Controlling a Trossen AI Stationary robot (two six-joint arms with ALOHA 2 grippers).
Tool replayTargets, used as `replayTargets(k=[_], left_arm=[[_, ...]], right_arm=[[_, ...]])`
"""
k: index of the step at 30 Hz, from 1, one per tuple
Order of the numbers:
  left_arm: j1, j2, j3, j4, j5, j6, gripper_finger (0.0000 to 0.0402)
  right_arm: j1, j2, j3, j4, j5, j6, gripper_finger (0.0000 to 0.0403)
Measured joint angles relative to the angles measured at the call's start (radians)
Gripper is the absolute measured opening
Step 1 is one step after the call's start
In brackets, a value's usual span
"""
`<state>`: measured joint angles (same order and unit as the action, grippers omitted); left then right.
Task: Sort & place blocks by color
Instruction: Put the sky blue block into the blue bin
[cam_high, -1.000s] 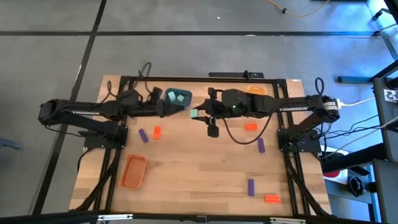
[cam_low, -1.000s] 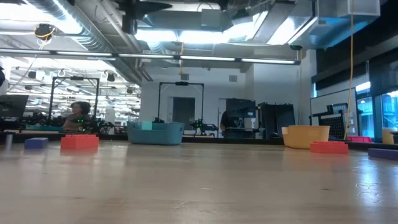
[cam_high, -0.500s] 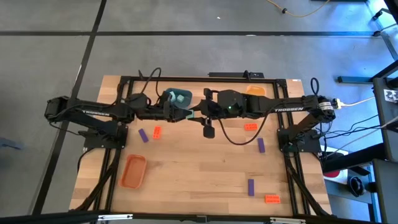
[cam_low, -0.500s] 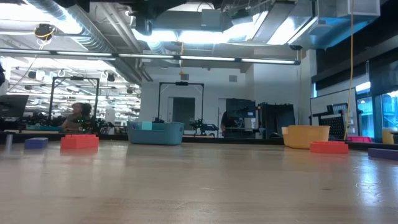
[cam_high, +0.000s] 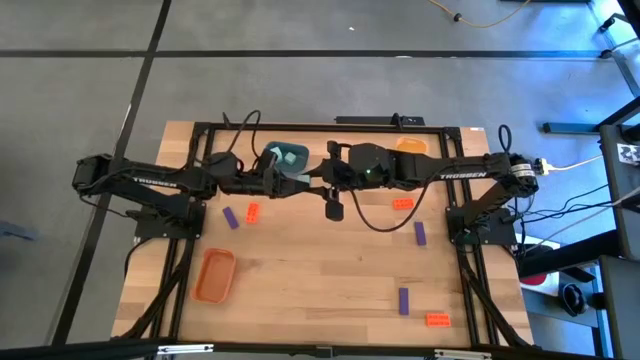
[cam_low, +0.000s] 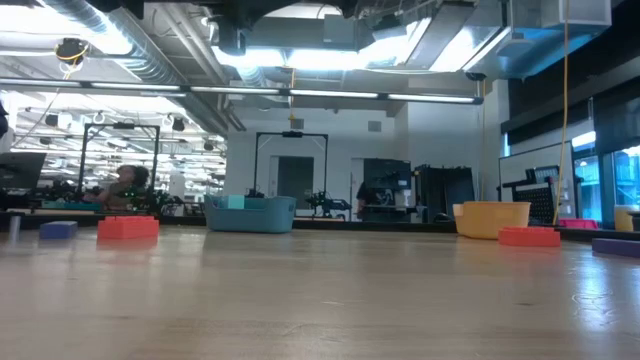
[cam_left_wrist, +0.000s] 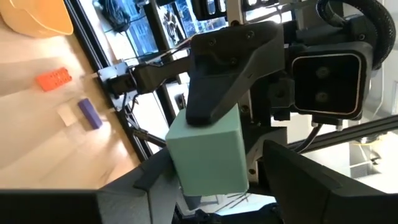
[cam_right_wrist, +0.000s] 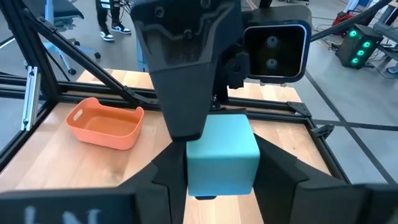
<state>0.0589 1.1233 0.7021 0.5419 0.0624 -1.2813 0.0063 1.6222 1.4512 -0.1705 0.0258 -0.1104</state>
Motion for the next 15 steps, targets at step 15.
replayTargets(k=[15], left_arm=[[0.040, -0.007, 0.000, -0.032, 0.014, 0.087, 0.0125]], right_arm=[[0.001, -0.028, -0.001, -0.077, -0.005, 0.011, 0.0263]])
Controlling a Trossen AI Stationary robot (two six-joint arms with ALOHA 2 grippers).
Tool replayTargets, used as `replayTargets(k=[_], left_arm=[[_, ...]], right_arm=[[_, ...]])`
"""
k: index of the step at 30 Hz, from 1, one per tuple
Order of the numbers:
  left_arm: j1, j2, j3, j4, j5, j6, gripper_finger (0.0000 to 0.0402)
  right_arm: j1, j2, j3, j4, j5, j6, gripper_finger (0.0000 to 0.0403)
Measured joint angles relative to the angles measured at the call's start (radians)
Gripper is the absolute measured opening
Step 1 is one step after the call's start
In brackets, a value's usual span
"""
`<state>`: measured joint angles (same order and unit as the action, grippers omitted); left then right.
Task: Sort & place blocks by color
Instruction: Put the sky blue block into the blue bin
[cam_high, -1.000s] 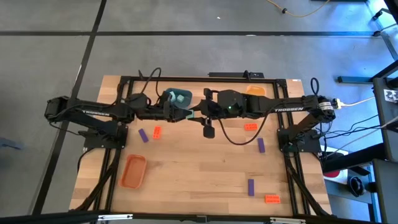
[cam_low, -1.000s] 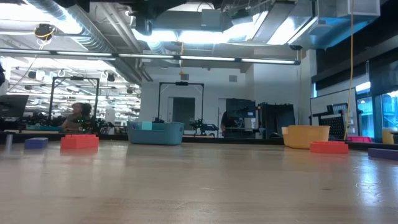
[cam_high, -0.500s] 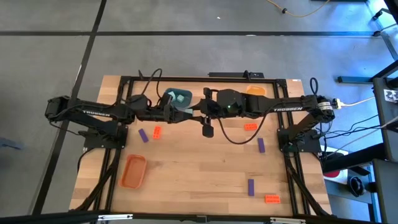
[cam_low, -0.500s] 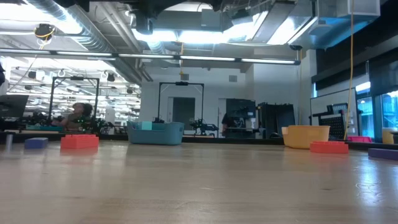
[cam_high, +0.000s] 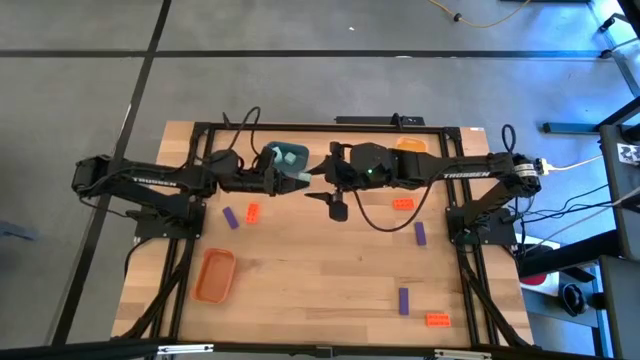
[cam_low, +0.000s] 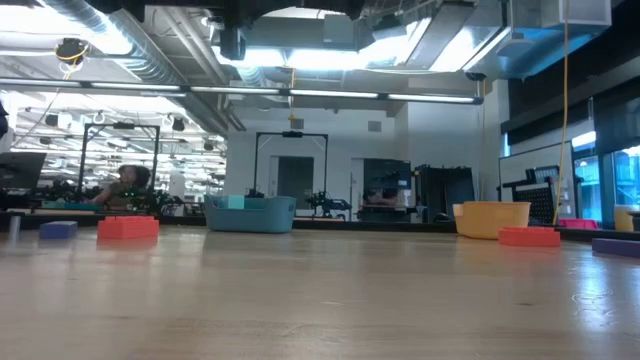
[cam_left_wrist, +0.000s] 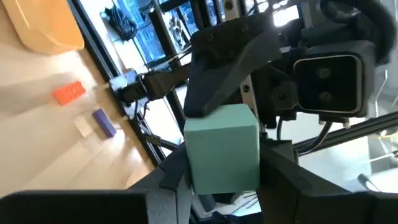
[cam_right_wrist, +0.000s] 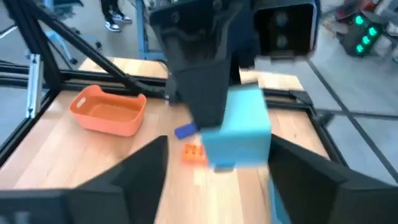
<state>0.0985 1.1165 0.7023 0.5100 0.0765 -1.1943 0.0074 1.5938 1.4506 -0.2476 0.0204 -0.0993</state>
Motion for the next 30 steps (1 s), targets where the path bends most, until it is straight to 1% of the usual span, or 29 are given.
replayTargets(k=[2, 4, 6, 8, 11, 14, 17, 20, 23, 26, 28, 30], left_arm=[[0.020, -0.012, 0.001, -0.008, -0.004, 0.024, 0.0125], [0.052, -0.044, 0.001, -0.015, 0.008, 0.058, 0.0125], [0.088, -0.081, 0.002, -0.045, 0.033, 0.095, 0.0125], [0.125, -0.134, 0.001, -0.122, 0.047, 0.151, 0.0125], [0.181, -0.226, 0.003, -0.215, 0.030, 0.264, 0.0125], [0.214, -0.325, 0.002, -0.310, -0.012, 0.417, 0.0124], [0.211, -0.407, 0.002, -0.370, -0.064, 0.581, 0.0124], [0.177, -0.449, 0.002, -0.382, -0.094, 0.716, 0.0124], [0.133, -0.457, 0.002, -0.381, -0.131, 0.757, 0.0124], [0.083, -0.450, 0.001, -0.390, -0.145, 0.761, 0.0124], [0.046, -0.423, 0.001, -0.385, -0.153, 0.762, 0.0124], [0.007, -0.395, 0.001, -0.385, -0.178, 0.764, 0.0124]], right_arm=[[0.000, -0.025, 0.010, -0.090, 0.037, 0.020, 0.0292], [0.001, -0.056, 0.023, -0.194, 0.068, 0.030, 0.0308], [0.002, -0.097, 0.024, -0.302, 0.098, 0.071, 0.0313], [0.002, -0.143, 0.007, -0.398, 0.113, 0.114, 0.0313], [0.001, -0.221, -0.071, -0.491, 0.127, 0.189, 0.0307], [0.001, -0.325, -0.206, -0.462, 0.140, 0.291, 0.0300], [0.007, -0.438, -0.376, -0.325, 0.141, 0.422, 0.0294], [0.019, -0.533, -0.540, -0.082, 0.135, 0.539, 0.0291], [0.029, -0.588, -0.667, 0.187, 0.113, 0.629, 0.0290], [0.036, -0.600, -0.749, 0.416, 0.094, 0.670, 0.0290], [0.038, -0.600, -0.774, 0.521, 0.084, 0.672, 0.0290], [0.041, -0.600, -0.777, 0.551, 0.082, 0.667, 0.0290]])
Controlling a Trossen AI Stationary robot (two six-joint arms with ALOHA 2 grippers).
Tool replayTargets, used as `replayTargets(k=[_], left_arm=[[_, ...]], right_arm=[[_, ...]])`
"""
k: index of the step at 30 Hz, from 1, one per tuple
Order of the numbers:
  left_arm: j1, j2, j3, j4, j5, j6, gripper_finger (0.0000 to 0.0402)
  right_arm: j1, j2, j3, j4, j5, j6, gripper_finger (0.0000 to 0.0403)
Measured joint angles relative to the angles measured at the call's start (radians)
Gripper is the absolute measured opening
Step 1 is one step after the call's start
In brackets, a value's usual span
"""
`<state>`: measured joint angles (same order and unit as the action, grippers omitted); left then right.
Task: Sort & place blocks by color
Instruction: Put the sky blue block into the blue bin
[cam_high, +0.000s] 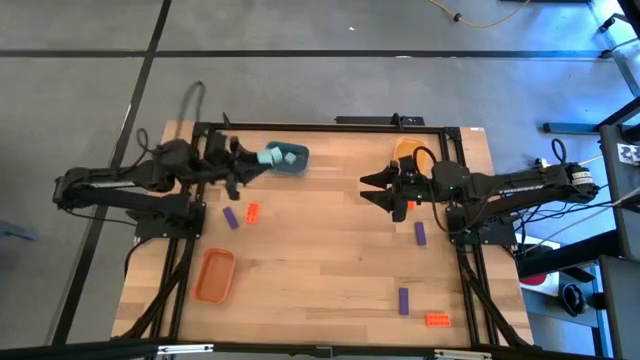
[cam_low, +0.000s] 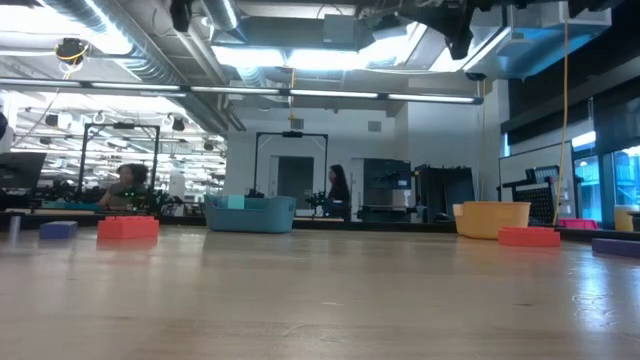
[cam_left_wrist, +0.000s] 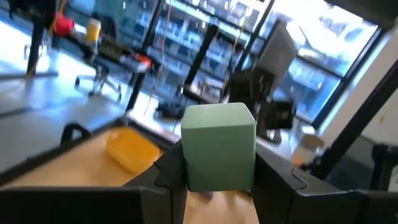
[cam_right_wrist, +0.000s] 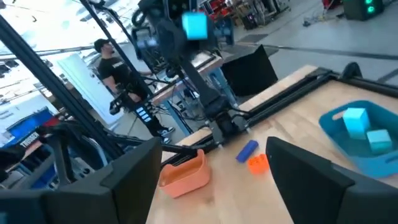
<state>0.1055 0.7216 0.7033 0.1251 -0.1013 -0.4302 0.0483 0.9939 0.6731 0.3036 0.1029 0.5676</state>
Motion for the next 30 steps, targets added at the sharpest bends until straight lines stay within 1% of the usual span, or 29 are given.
replayTargets(k=[5, 7, 10, 16, 20, 22, 25, 26, 28, 30], left_arm=[[-0.086, 0.083, -0.001, 0.032, -0.066, 0.031, 0.0124], [-0.103, 0.108, -0.002, 0.051, -0.074, 0.050, 0.0124], [-0.106, 0.128, -0.001, 0.072, -0.073, 0.051, 0.0124], [-0.106, 0.130, -0.001, 0.079, -0.074, 0.049, 0.0124], [-0.103, 0.138, -0.001, 0.079, -0.127, 0.021, 0.0124], [-0.072, 0.175, 0.019, 0.063, -0.148, 0.018, 0.0124], [0.024, 0.241, 0.098, -0.038, -0.139, 0.036, 0.0124], [0.066, 0.272, 0.142, -0.064, -0.109, 0.049, 0.0124], [0.160, 0.331, 0.225, -0.188, -0.035, 0.086, 0.0124], [0.253, 0.418, 0.310, -0.302, 0.030, 0.116, 0.0124]], right_arm=[[0.000, 0.000, -0.001, 0.024, -0.015, -0.101, 0.0290], [0.000, 0.000, -0.001, 0.023, -0.018, -0.107, 0.0290], [0.000, 0.000, -0.001, 0.026, -0.021, -0.126, 0.0290], [0.001, 0.001, -0.001, 0.029, -0.026, -0.163, 0.0290], [0.001, 0.001, -0.001, 0.029, -0.025, -0.162, 0.0290], [0.001, 0.001, -0.001, 0.029, -0.025, -0.163, 0.0290], [0.001, 0.000, -0.001, 0.028, -0.014, -0.161, 0.0290], [0.001, 0.001, -0.001, 0.027, -0.008, -0.161, 0.0290], [0.001, 0.001, -0.001, 0.028, 0.007, -0.172, 0.0290], [0.001, 0.000, -0.001, 0.022, 0.026, -0.188, 0.0290]])
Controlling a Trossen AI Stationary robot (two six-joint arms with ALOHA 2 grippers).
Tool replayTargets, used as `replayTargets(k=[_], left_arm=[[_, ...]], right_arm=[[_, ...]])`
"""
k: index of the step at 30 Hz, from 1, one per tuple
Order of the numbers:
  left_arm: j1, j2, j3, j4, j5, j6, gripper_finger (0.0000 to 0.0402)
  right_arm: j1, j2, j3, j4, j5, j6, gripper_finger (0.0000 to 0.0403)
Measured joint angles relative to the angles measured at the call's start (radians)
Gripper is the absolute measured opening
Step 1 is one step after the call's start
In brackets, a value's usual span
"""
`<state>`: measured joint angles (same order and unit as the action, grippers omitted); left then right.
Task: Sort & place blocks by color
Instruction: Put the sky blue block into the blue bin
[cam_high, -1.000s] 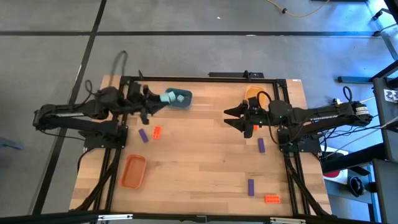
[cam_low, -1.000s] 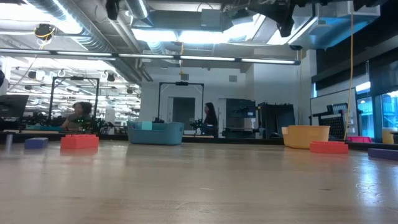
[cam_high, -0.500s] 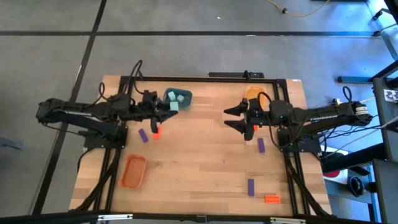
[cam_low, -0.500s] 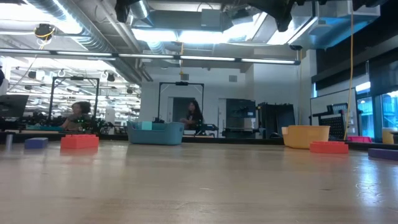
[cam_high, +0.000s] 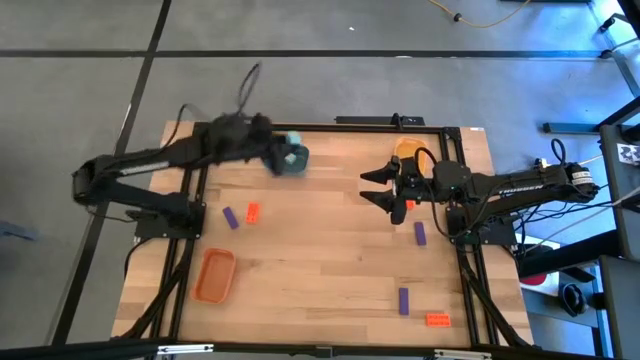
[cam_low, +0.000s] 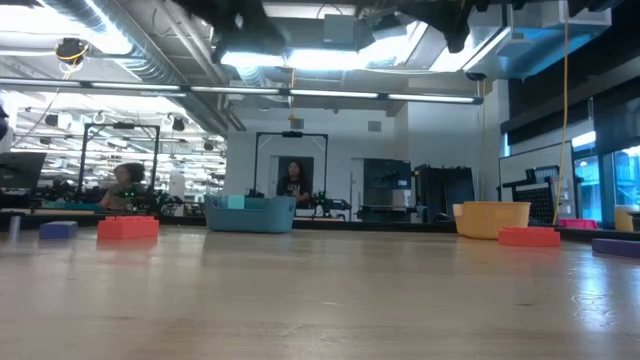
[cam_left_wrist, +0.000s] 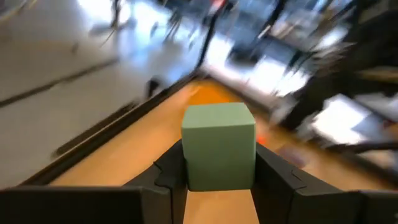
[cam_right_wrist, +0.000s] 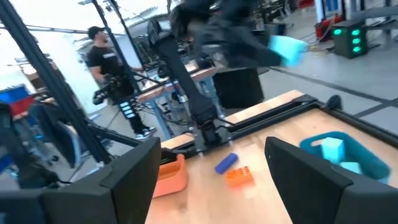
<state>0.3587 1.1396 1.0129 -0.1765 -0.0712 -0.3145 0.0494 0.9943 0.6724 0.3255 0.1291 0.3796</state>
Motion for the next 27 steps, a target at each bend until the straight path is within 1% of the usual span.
replayTargets(k=[3, 6, 10, 15, 18, 24, 27], left_arm=[[0.112, 0.129, 0.094, -0.156, 0.083, 0.011, 0.0124], [0.183, 0.241, 0.123, -0.218, 0.144, 0.011, 0.0124], [0.219, 0.389, 0.122, -0.271, 0.167, 0.010, 0.0124], [0.207, 0.530, 0.122, -0.307, 0.185, -0.005, 0.0124], [0.191, 0.571, 0.122, -0.311, 0.177, -0.021, 0.0124], [0.168, 0.608, 0.122, -0.320, 0.072, -0.026, 0.0124], [0.168, 0.625, 0.122, -0.325, 0.066, -0.040, 0.0124]], right_arm=[[0.000, 0.000, 0.000, 0.001, 0.021, -0.021, 0.0290], [0.000, 0.000, 0.000, -0.001, 0.038, -0.023, 0.0290], [0.000, 0.000, 0.000, -0.005, 0.061, -0.023, 0.0290], [0.000, 0.000, 0.000, -0.011, 0.062, -0.023, 0.0290], [0.000, 0.000, 0.000, -0.014, 0.062, -0.023, 0.0291], [0.000, 0.000, 0.000, -0.014, 0.062, -0.022, 0.0291], [0.000, 0.000, 0.000, -0.014, 0.062, -0.022, 0.0291]])
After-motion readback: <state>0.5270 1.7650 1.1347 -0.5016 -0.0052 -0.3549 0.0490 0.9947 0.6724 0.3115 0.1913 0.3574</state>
